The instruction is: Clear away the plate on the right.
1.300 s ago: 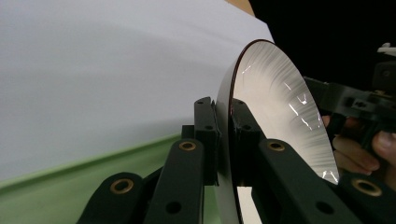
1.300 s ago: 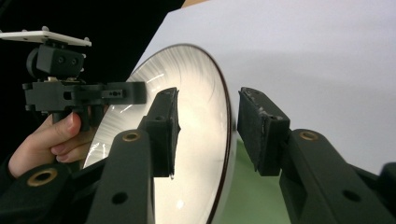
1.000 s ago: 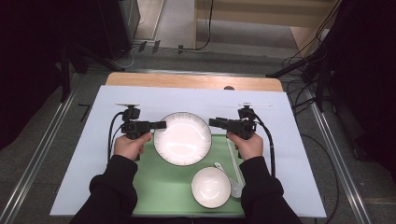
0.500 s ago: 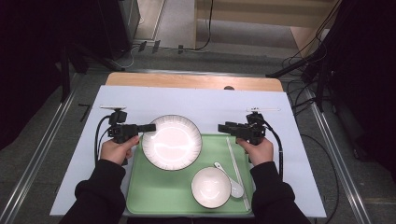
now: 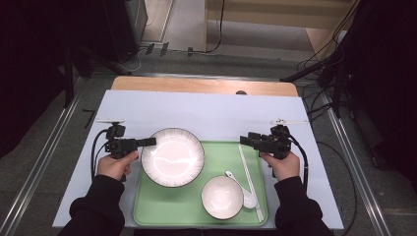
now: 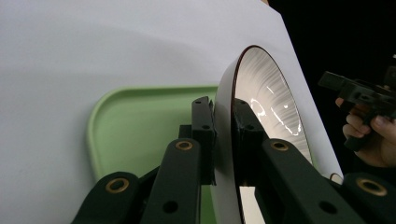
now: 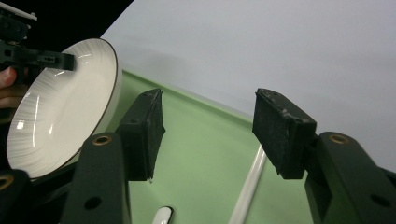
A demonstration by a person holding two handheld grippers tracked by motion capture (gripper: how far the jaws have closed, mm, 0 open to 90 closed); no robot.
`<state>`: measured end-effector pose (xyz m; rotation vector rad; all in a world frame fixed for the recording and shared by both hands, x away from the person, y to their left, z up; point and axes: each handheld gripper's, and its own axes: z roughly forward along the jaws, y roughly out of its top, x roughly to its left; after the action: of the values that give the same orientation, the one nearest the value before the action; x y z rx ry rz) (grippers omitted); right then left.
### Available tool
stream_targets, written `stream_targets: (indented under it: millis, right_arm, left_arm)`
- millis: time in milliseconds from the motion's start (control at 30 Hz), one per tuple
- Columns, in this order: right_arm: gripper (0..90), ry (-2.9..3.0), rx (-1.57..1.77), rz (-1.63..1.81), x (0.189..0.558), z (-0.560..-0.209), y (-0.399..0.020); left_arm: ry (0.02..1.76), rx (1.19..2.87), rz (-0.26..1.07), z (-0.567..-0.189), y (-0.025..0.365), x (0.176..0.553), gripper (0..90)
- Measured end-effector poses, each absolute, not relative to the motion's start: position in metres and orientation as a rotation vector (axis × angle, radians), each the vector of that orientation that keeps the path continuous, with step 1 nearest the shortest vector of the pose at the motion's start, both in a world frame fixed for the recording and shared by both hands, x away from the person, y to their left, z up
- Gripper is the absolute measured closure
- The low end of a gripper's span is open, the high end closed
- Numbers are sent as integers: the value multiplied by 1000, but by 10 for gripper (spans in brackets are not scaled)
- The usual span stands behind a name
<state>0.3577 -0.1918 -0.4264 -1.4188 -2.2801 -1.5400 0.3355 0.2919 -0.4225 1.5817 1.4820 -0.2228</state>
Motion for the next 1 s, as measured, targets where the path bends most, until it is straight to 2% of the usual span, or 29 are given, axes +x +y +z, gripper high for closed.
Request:
stream_targets:
  millis: [667, 1000]
  right_arm:
    - [416, -2336, -1423, -1500, 344, -430, -212]
    - [410, -2332, -1428, -1479, 341, -432, -217]
  left_arm:
    - [1513, 1618, -255, -444, 295, 334, 816]
    - [1513, 1674, -216, -447, 287, 335, 833]
